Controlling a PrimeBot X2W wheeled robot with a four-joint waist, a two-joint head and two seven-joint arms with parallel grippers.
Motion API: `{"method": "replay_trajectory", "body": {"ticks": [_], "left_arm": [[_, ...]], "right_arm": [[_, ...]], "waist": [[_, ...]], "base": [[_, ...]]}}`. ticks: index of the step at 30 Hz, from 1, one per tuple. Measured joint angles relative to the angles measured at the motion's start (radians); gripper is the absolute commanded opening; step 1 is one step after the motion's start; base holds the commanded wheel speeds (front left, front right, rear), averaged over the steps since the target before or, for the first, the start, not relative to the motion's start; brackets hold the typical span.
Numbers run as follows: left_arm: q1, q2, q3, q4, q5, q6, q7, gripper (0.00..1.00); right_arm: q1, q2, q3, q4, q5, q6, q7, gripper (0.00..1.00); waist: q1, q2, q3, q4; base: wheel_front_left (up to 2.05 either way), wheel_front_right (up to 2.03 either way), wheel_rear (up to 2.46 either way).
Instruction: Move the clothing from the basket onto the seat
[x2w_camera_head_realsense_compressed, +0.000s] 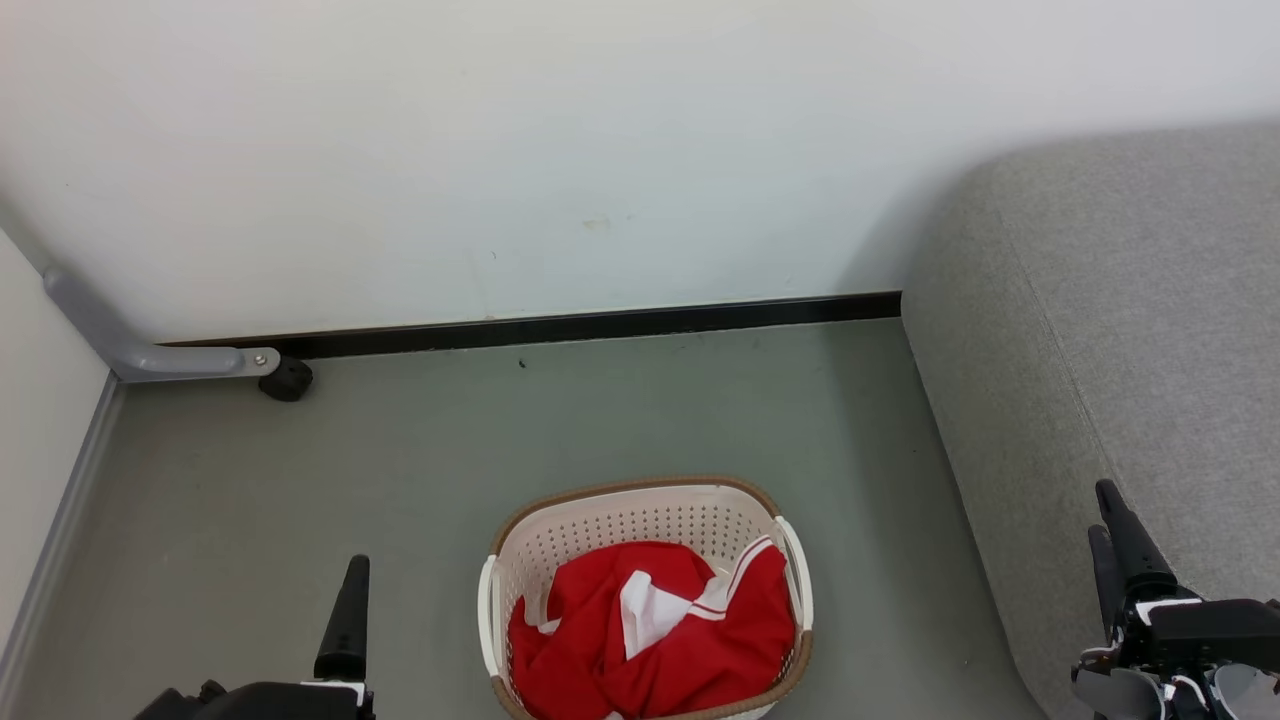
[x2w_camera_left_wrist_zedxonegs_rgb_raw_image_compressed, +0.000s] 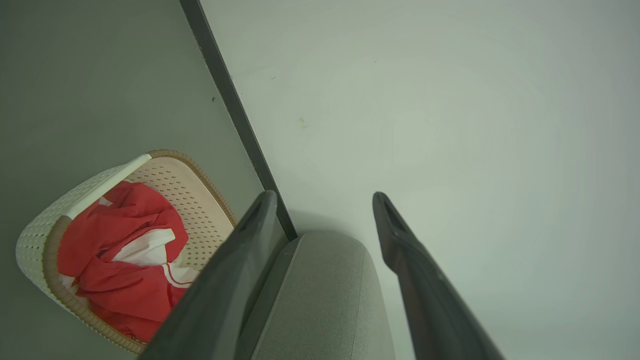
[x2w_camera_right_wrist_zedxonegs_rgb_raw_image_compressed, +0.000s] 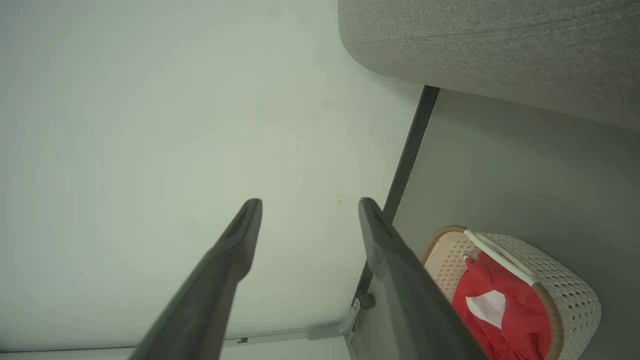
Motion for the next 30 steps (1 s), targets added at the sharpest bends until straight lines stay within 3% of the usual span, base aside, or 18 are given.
{"method": "replay_trajectory", "body": {"ticks": [11,30], "left_arm": [[-0.011,0.001,-0.033,0.011,0.116,0.017,-0.029,1.00],[-0.045,0.010,-0.130,0.028,0.489,0.077,-0.098,1.00]], "right_arm": [[-0.018,-0.049,0.081,0.002,-0.092,0.000,-0.021,1.00],[-0.090,-0.159,0.279,0.058,-0.342,0.000,-0.144,1.00]], "waist": [[0.0000,0.0000,-0.003,0.002],[0.0000,0.0000,-0.005,0.005]], "base": [[0.00,0.00,0.00],[0.00,0.00,0.00]]}}
